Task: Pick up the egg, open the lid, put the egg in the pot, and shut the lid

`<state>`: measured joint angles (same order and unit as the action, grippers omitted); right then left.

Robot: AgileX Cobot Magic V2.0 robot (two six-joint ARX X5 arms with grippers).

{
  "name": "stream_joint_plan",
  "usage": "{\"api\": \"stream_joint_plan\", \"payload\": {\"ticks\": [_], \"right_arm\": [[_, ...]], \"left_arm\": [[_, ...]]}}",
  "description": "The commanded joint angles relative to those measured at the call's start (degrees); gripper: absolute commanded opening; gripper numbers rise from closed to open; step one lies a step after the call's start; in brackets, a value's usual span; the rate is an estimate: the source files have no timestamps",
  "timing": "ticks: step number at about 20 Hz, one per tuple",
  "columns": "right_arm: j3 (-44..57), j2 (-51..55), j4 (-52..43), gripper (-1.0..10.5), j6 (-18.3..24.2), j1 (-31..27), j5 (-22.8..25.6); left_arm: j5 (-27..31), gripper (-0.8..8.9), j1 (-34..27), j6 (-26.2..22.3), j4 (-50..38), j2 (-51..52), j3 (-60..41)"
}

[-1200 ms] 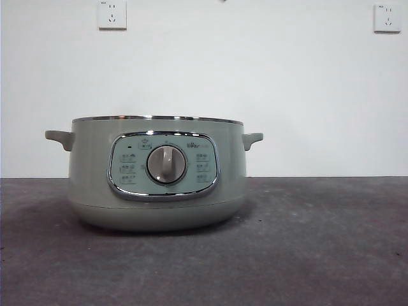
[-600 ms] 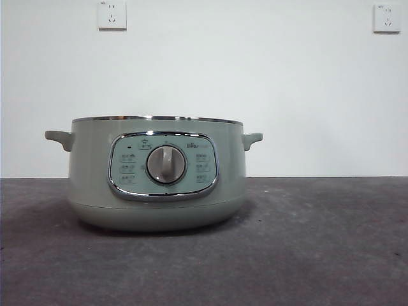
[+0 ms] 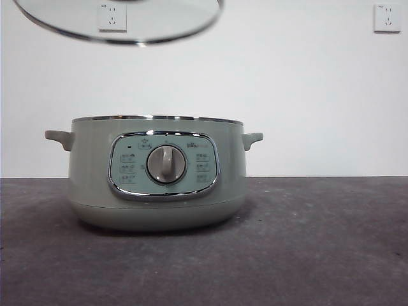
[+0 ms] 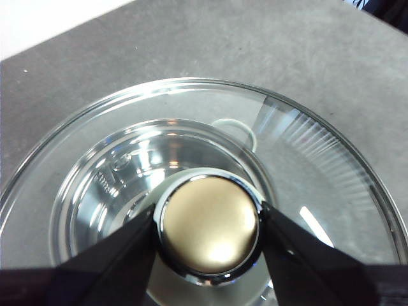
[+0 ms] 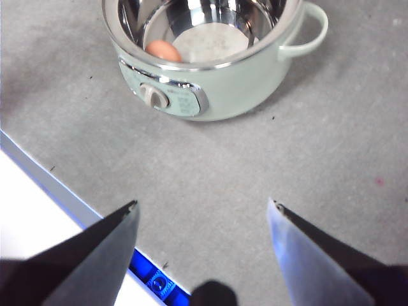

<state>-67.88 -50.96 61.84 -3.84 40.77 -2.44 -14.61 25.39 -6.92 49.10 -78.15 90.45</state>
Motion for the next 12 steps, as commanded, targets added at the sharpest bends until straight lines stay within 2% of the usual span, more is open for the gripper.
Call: {"api": "stream_joint_plan", "payload": {"ticks": [1,12], "right_arm": [[0.7,2.3,-0.3,3.4,-2.2,0.0,1.2],[0.7,10.0,3.9,3.4,-3.7,0.0,7.0]], "left_arm": [[2.6,-0.07,1.1,-1.3,-3.8,-2.8,1.0],[2.6,-0.07,1.3,-2.6,-10.2,-16.6,1.0]]}}
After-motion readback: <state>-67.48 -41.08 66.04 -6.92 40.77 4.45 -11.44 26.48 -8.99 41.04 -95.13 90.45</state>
